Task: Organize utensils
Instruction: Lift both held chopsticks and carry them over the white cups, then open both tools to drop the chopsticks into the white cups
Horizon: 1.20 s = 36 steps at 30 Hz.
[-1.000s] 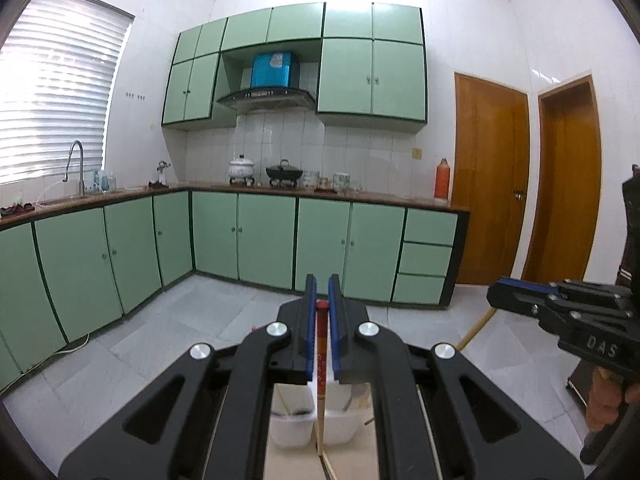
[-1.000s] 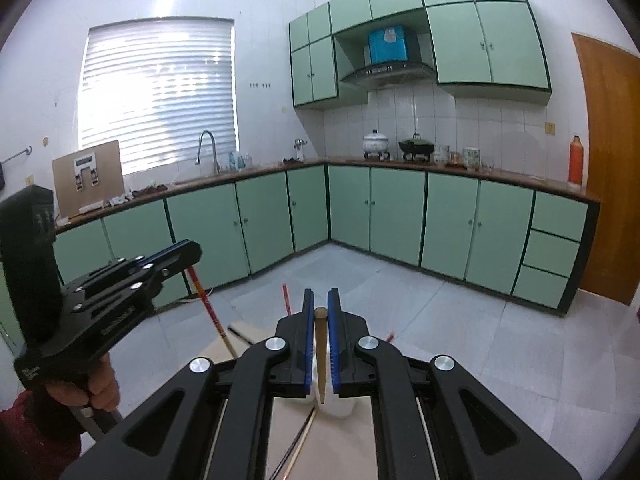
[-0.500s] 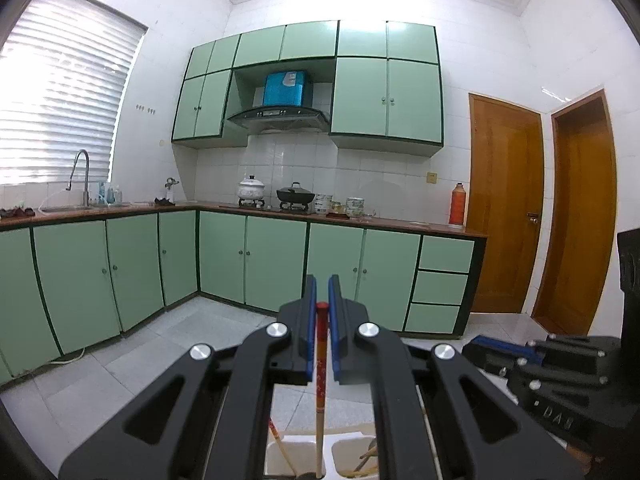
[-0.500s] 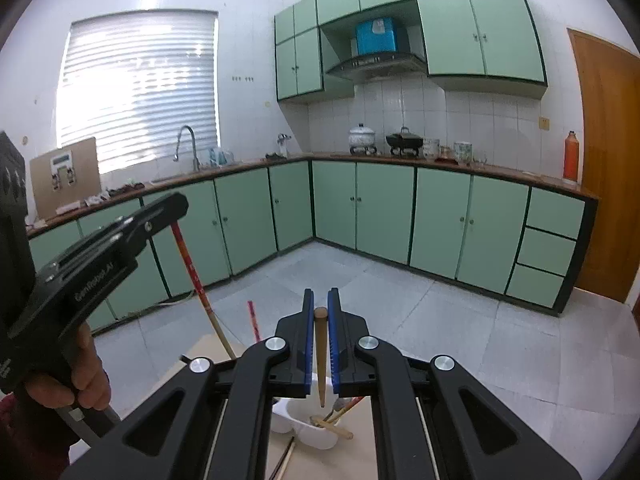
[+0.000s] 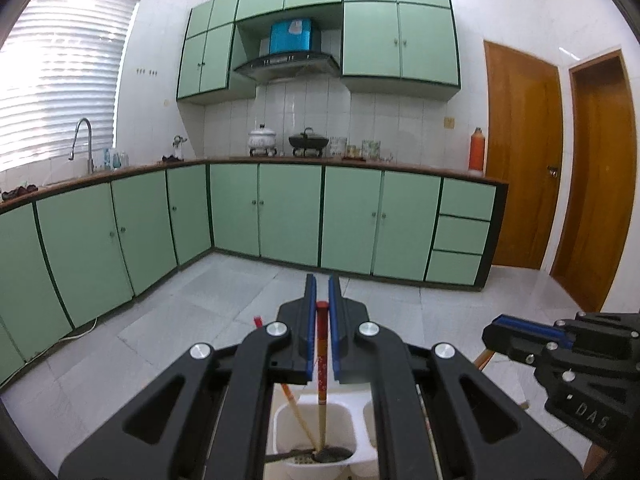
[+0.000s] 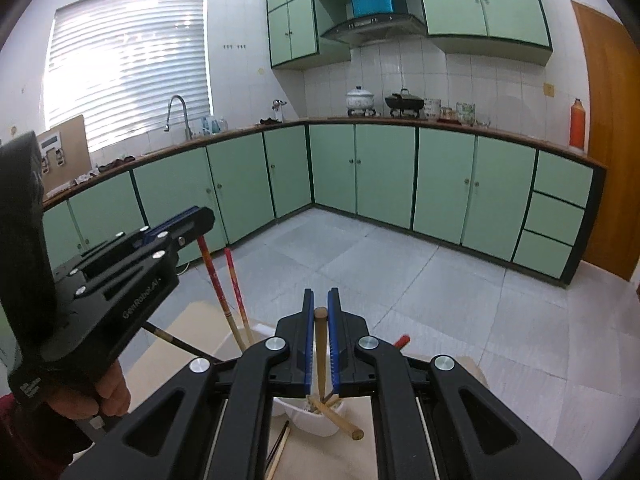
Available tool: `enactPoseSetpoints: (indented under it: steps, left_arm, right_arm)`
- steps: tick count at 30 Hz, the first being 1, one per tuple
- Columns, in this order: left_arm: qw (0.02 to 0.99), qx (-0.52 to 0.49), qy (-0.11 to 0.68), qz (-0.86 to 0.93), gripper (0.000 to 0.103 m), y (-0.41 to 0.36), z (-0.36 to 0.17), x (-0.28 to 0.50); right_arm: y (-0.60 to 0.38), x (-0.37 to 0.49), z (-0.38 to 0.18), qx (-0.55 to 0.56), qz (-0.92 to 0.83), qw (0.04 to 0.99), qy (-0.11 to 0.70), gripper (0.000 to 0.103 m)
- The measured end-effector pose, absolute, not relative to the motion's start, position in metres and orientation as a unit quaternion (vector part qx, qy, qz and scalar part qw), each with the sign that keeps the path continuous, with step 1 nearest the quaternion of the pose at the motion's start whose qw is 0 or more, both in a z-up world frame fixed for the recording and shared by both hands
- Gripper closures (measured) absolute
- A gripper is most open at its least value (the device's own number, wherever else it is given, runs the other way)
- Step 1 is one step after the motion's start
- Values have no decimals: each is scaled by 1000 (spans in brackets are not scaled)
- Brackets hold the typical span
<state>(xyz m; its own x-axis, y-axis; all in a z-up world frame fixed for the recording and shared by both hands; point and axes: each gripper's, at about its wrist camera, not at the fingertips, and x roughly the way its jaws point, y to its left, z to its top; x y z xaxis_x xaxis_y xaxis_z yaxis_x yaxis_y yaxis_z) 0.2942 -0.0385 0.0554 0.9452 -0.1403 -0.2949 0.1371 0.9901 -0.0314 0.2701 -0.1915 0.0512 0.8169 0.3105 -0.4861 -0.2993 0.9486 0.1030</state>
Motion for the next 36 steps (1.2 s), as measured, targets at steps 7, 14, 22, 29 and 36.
enactPoseSetpoints:
  steps: [7, 14, 22, 29, 36]
  left_arm:
    - [983, 1, 173, -65, 97, -35, 40, 292]
    - [984, -7, 167, -60, 61, -28, 44, 274]
    - [991, -15, 123, -46, 25, -21, 65, 224]
    - [991, -25, 127, -27, 13, -13, 46, 176]
    - [986, -12, 165, -26, 13, -15, 6, 136]
  right_arm:
    - [-193, 269, 39, 13, 160, 950, 269, 96]
    - [-200, 256, 45, 19, 155, 954, 257, 81]
    - [-216, 208, 57, 17, 138, 967, 211, 32]
    - [-227, 159, 44, 21, 100, 978, 184, 6]
    - [-224, 129, 18, 28, 107, 972, 206, 6]
